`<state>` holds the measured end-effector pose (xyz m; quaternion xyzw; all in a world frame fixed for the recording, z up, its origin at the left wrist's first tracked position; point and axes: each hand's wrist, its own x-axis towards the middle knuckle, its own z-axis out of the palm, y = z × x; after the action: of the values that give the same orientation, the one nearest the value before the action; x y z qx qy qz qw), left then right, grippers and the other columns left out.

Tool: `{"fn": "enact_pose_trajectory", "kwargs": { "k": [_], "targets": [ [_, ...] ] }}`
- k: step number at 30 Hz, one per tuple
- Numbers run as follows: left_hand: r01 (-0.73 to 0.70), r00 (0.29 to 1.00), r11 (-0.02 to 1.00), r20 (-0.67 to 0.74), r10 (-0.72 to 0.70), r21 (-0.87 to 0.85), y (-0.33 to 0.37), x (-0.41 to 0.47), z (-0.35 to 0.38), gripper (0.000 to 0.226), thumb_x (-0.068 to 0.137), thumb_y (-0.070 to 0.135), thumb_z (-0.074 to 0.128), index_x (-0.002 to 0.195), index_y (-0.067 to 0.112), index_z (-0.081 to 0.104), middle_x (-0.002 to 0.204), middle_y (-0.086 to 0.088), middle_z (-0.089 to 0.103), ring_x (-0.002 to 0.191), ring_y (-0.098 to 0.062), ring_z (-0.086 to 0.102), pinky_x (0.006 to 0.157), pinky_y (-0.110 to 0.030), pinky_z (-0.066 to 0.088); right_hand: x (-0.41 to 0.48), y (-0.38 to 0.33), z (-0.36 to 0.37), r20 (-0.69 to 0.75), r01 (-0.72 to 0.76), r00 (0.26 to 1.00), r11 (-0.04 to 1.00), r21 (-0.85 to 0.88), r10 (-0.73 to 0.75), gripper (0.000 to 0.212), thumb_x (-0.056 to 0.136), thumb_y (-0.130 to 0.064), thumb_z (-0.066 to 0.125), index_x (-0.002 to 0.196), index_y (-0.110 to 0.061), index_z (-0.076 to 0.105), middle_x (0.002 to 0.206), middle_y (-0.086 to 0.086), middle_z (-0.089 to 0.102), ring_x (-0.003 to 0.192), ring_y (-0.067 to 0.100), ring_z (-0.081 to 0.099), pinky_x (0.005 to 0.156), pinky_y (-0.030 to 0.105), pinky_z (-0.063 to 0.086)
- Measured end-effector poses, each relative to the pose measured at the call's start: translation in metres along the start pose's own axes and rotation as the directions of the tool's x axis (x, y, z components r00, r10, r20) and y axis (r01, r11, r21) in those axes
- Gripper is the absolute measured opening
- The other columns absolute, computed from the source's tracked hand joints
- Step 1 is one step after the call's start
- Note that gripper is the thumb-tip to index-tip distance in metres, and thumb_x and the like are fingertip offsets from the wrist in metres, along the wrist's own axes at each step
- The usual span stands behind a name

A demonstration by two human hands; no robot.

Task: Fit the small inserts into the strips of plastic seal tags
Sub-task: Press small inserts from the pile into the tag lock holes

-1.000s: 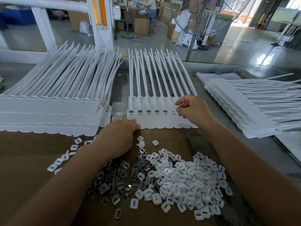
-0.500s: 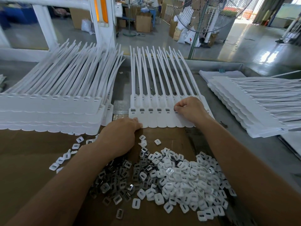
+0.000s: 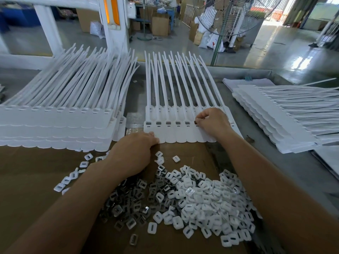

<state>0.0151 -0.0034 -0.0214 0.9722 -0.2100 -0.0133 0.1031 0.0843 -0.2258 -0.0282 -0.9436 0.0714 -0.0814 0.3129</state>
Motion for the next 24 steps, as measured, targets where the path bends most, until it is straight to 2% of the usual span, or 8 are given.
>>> {"fn": "enact_pose_trajectory", "kwargs": {
  "k": [4,6,11,13,16,21,22,24],
  "targets": [
    [0.0,1.0,1.0,0.004,0.0,-0.002,0.001,0.002,-0.001,0.05,0.09,0.004,0.036,0.135,0.027,0.041,0.147,0.004,0.031,0.132,-0.015,0.033,0.108,-0.032,0.029,-0.001,0.001,-0.006,0.059,-0.029,0.998,0.997,0.075,0.025,0.018,0.092,-0.018,0.051,0.093,-0.013,0.069,0.09,-0.009,0.055,0.07,0.001,0.045,0.058,0.016,0.032],
    [-0.002,1.0,1.0,0.008,0.002,0.002,0.001,0.002,-0.001,0.05,0.09,0.004,0.036,0.134,0.027,0.042,0.146,0.004,0.032,0.131,-0.015,0.034,0.107,-0.033,0.031,-0.005,0.0,-0.011,0.095,-0.025,0.995,0.996,0.091,0.016,0.02,0.093,-0.018,0.049,0.096,-0.012,0.068,0.095,-0.008,0.056,0.074,0.003,0.046,0.058,0.014,0.031],
    [-0.022,1.0,1.0,0.003,0.021,0.019,0.002,0.002,-0.002,0.048,0.09,0.004,0.036,0.132,0.026,0.044,0.144,0.004,0.036,0.127,-0.015,0.038,0.104,-0.033,0.035,-0.023,-0.015,-0.016,0.13,0.118,0.985,0.993,-0.024,-0.114,0.02,0.09,-0.023,0.057,0.107,-0.015,0.065,0.117,-0.002,0.061,0.098,0.009,0.053,0.083,0.022,0.038],
    [-0.026,1.0,1.0,0.002,0.026,0.017,0.002,0.0,-0.002,0.048,0.09,0.004,0.036,0.132,0.026,0.045,0.144,0.004,0.037,0.127,-0.016,0.039,0.103,-0.033,0.035,-0.037,-0.025,-0.02,0.207,0.189,0.96,0.982,0.017,-0.188,0.018,0.09,-0.025,0.058,0.105,-0.018,0.065,0.107,-0.007,0.062,0.089,0.003,0.054,0.079,0.018,0.039],
    [-0.016,1.0,1.0,0.006,0.016,0.02,0.002,-0.001,-0.002,0.049,0.09,0.004,0.036,0.133,0.026,0.043,0.144,0.004,0.036,0.128,-0.016,0.037,0.104,-0.033,0.034,-0.059,-0.041,-0.026,0.372,0.287,0.884,0.957,0.052,-0.285,0.012,0.087,-0.027,0.061,0.097,-0.023,0.066,0.084,-0.023,0.056,0.08,-0.006,0.054,0.066,0.01,0.036],
    [0.006,1.0,1.0,0.004,-0.006,0.019,0.004,0.001,-0.002,0.048,0.091,0.007,0.037,0.134,0.028,0.041,0.147,0.004,0.032,0.13,-0.016,0.034,0.104,-0.033,0.032,-0.087,-0.065,-0.026,0.523,0.4,0.787,0.916,-0.03,-0.326,0.012,0.086,-0.029,0.062,0.081,-0.019,0.067,0.067,-0.017,0.057,0.057,-0.007,0.052,0.051,0.004,0.038],
    [0.004,1.0,1.0,0.004,-0.004,0.018,0.003,0.0,-0.003,0.047,0.091,0.008,0.037,0.133,0.028,0.042,0.146,0.004,0.033,0.129,-0.016,0.036,0.104,-0.033,0.033,-0.092,-0.067,-0.024,0.537,0.426,0.777,0.902,-0.066,-0.328,0.015,0.086,-0.029,0.061,0.079,-0.017,0.066,0.068,-0.013,0.058,0.058,-0.003,0.052,0.052,0.006,0.039],
    [0.002,1.0,1.0,0.002,-0.002,0.007,0.003,-0.002,-0.003,0.045,0.091,0.009,0.039,0.131,0.028,0.045,0.145,0.003,0.035,0.128,-0.016,0.038,0.103,-0.033,0.035,-0.099,-0.073,-0.018,0.552,0.464,0.77,0.875,-0.137,-0.321,0.024,0.086,-0.033,0.061,0.077,-0.011,0.066,0.072,-0.002,0.062,0.06,0.004,0.049,0.057,0.02,0.041]
  ]
}}
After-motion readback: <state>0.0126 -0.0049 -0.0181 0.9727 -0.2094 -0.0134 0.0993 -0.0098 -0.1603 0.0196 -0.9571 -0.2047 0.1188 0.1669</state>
